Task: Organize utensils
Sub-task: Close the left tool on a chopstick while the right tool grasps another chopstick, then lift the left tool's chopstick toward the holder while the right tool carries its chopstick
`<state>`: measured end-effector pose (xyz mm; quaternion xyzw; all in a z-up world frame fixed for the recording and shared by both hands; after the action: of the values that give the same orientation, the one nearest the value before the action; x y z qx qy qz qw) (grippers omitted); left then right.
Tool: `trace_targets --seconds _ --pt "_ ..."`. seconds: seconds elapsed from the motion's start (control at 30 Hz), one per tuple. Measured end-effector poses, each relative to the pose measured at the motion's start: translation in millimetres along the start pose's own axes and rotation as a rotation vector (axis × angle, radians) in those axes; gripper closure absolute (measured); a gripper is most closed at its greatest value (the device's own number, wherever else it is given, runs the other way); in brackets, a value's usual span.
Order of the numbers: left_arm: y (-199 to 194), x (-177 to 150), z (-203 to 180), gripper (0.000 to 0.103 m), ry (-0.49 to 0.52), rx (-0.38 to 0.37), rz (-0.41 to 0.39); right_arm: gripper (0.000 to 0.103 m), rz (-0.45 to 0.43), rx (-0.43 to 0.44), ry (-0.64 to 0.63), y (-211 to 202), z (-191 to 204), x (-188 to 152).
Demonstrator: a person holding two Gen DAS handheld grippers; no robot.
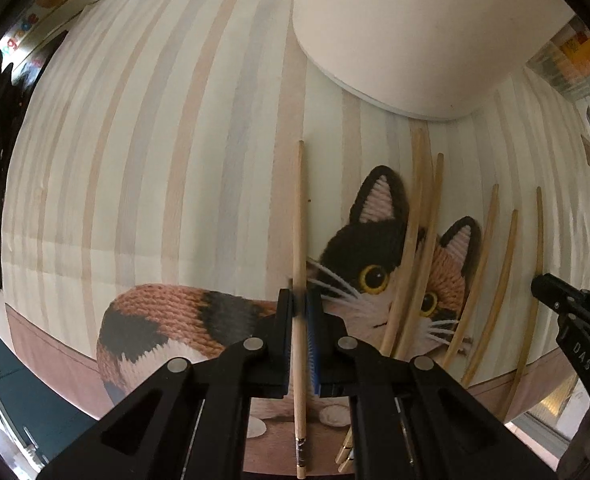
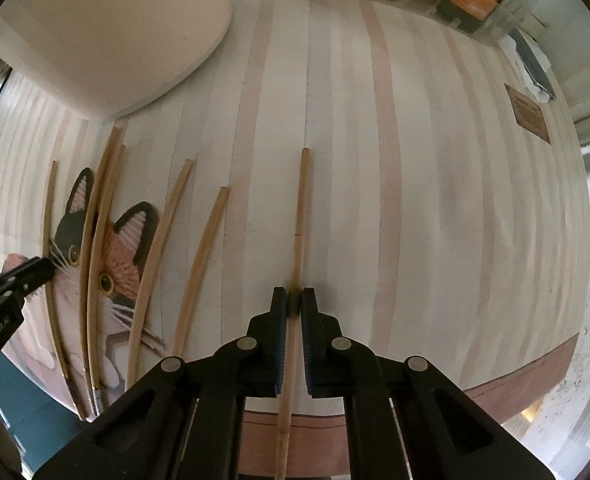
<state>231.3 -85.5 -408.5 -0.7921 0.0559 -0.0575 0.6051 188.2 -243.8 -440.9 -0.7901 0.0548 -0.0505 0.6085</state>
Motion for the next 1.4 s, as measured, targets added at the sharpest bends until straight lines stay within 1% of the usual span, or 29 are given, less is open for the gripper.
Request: trace_targets --seconds 0.1,0.17,0.23,0.27,0.4,0.47,0.9,1.0,1.13,1.27,1.4 --pt "0.7 0.3 -4.5 0.098 0.013 0.003 0.005 0.096 -0.003 0.006 0.005 2.1 -5.8 -6.4" --pt "6.3 2.5 -16.8 0.097 0.028 0.007 0.011 0.095 -0.008 0.000 0.003 -0.8 -6.3 -3.0" --pt "8.4 4.9 -19.9 0.097 0.037 0.009 0.018 0.095 -0.011 -0.009 -0.003 -1.1 -0.7 -0.5" --pt "11.0 6.8 -18.6 0.097 0.039 0.010 0.020 0.095 -0.010 -0.014 -0.006 0.2 6.7 1.0" --pt "13.0 13.0 -20.2 0.097 0.040 0.009 0.022 0.095 0.001 -0.023 -0.018 -2.7 11.3 -2.0" --pt "16.3 10.1 -12.8 0.097 0.042 0.010 0.021 0.094 0.005 -0.022 -0.022 -2.6 9.5 -2.5" --pt "15.6 9.1 -12.3 0.098 0.055 0.016 0.008 0.094 0.010 -0.019 -0.024 1.7 8.9 1.0" --pt "13.6 5.7 -11.6 0.098 0.054 0.030 -0.012 0.095 0.008 -0.016 -0.024 2.2 8.4 1.2" --pt "-2.4 4.8 -10.3 0.099 0.054 0.049 -0.071 0.096 -0.012 -0.002 0.004 1.0 4.8 -0.8" --pt "-34.3 9.9 -6.1 0.099 0.049 0.061 -0.160 0.096 -0.069 0.018 0.053 -14.6 -9.3 1.1" --pt "-67.2 15.8 -1.4 0.099 0.017 0.054 -0.239 0.096 -0.157 0.049 0.100 -40.2 -22.6 9.2"
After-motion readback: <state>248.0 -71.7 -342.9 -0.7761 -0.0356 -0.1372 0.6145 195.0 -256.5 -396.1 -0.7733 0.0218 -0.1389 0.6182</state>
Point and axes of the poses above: each gripper's, at about its wrist camera, not at the fingertips, and y roughly the way its jaws point, z to its left, x to its top, the point moved 9 cm from there along y, roughly the way its jaws point, and after that the axes turned 14 degrees about -x, right-handed, at the moved point
